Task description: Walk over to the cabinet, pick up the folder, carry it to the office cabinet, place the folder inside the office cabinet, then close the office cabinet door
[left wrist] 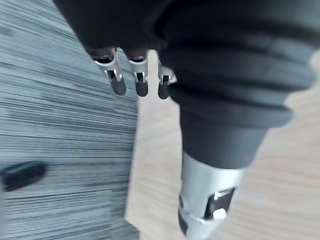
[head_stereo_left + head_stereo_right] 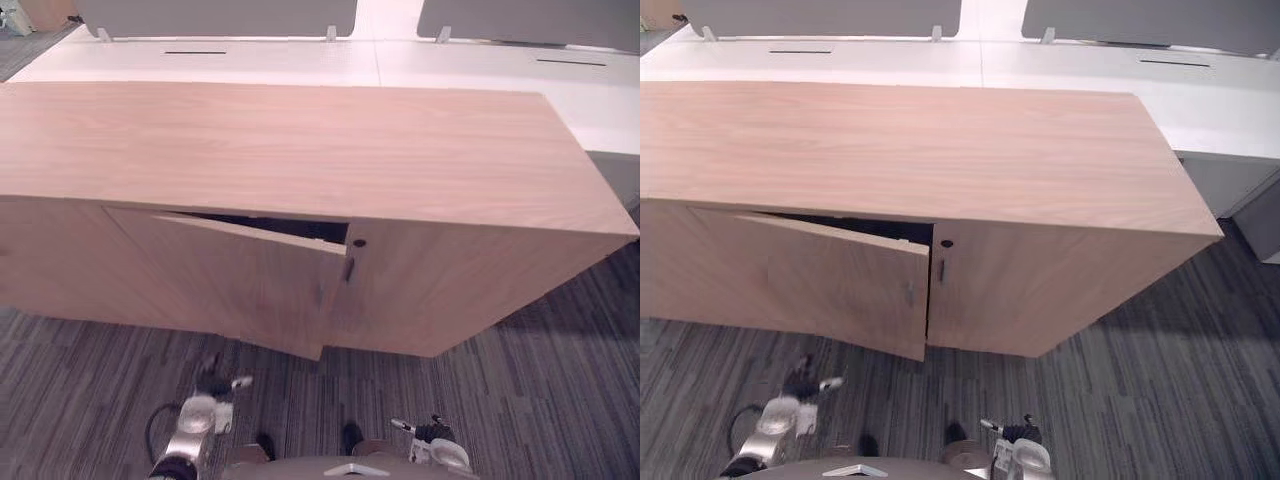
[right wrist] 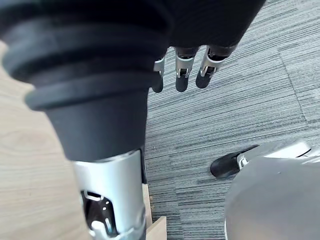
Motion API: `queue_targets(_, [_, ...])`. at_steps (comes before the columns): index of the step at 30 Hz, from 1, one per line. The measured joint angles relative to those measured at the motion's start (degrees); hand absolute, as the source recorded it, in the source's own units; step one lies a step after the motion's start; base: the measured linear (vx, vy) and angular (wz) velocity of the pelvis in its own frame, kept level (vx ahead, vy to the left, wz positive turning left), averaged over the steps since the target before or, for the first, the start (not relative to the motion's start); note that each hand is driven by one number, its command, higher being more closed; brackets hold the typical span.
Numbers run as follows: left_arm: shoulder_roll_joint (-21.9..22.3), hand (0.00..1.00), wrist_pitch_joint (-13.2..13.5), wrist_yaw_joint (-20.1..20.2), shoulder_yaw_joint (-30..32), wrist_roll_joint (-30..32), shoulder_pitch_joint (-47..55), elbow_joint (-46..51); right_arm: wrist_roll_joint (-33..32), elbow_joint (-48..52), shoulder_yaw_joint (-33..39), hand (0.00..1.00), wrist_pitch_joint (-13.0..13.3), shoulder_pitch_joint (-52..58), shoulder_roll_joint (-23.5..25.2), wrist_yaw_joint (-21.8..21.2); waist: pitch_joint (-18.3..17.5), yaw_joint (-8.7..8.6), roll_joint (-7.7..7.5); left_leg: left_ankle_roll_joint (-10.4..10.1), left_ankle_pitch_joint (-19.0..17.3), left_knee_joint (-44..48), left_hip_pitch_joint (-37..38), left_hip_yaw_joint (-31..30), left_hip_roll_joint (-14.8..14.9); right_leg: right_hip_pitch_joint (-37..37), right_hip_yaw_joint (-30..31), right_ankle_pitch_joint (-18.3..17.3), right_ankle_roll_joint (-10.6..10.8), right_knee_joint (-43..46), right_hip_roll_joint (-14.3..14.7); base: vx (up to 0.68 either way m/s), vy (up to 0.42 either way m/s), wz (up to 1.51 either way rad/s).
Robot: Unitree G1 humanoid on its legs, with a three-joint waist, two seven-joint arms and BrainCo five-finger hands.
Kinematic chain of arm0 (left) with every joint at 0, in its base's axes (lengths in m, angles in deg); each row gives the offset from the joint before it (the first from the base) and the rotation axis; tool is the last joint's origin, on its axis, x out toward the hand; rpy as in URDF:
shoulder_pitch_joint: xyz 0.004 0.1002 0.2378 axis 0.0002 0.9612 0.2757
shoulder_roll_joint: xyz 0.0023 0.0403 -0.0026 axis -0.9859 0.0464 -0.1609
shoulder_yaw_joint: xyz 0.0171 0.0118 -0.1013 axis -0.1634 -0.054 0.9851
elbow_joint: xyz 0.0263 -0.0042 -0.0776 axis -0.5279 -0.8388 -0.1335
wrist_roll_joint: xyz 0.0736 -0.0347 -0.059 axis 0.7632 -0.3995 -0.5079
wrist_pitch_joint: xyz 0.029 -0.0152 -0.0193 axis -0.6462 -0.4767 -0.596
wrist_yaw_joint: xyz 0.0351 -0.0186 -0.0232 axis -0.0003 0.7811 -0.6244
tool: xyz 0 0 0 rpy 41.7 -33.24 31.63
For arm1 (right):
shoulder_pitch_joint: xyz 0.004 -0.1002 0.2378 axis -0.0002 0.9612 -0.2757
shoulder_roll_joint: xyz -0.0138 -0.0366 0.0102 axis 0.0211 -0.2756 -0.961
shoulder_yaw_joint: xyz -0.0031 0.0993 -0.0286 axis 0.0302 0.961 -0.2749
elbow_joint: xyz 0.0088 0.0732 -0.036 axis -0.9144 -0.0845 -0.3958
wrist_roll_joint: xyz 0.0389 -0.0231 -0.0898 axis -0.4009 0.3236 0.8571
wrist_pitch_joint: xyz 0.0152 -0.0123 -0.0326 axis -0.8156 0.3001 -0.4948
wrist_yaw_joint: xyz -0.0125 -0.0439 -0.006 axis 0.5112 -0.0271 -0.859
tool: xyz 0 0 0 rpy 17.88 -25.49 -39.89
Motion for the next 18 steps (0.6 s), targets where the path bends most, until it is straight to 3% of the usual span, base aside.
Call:
queue_targets(6, [0.56,0.00,-0.64,1.72,4.81,2.19,4.18,-3.59,-0.16,0.20,0.10,0.00,0.15,0.47,0.01,-0.05,-0.84,0.43,-0.45,-1.98,2.34,-11.68,5.64,-0.37,-2.60,-0.06,1.33,-0.13,0.14,-1.55,-1.07,-0.11,0.001,-0.10])
queue_targets(7, [0.57,0.00,-0.74,1.92,5.97,2.18,4.21,-4.61,-0.68,0.16,0.10,0.00,0.14,0.52,0.01,-0.05,-1.21,0.42,0.02,-1.99,2.35,-12.17,6.23,-0.39,-2.69,0.13,1.37,0.01,-0.03,-1.60,-1.05,-0.03,0.004,-0.20])
queue_targets(8, [0.66,0.00,-0.92,1.92,6.67,2.15,4.76,-4.96,-1.06,0.12,0.09,0.00,0.13,0.83,0.02,-0.07,-1.40,0.51,-0.63,-1.99,2.35,-12.52,6.62,-0.46,-2.71,0.18,1.36,0.01,-0.03,-1.61,-1.00,-0.02,0.001,-0.21])
queue_targets(13, [1.08,0.00,-1.29,1.85,9.11,1.93,6.09,-6.65,-1.19,-0.15,0.20,0.00,0.12,2.12,-0.04,-0.06,-3.04,1.32,-0.92,-1.97,2.35,-12.33,7.45,-1.92,-2.65,0.75,1.14,0.06,-0.09,-1.55,-0.60,0.04,-0.007,-0.16])
queue_targets(18, [1.27,0.00,-1.65,1.56,11.01,-0.79,6.53,-6.80,-1.21,-2.02,1.77,0.00,-0.04,1.68,0.10,-0.07,-3.38,2.16,-1.09,0.52,3.27,-10.41,8.36,-2.50,-2.25,2.26,0.90,0.71,0.52,-1.78,0.07,0.16,0.000,-0.05])
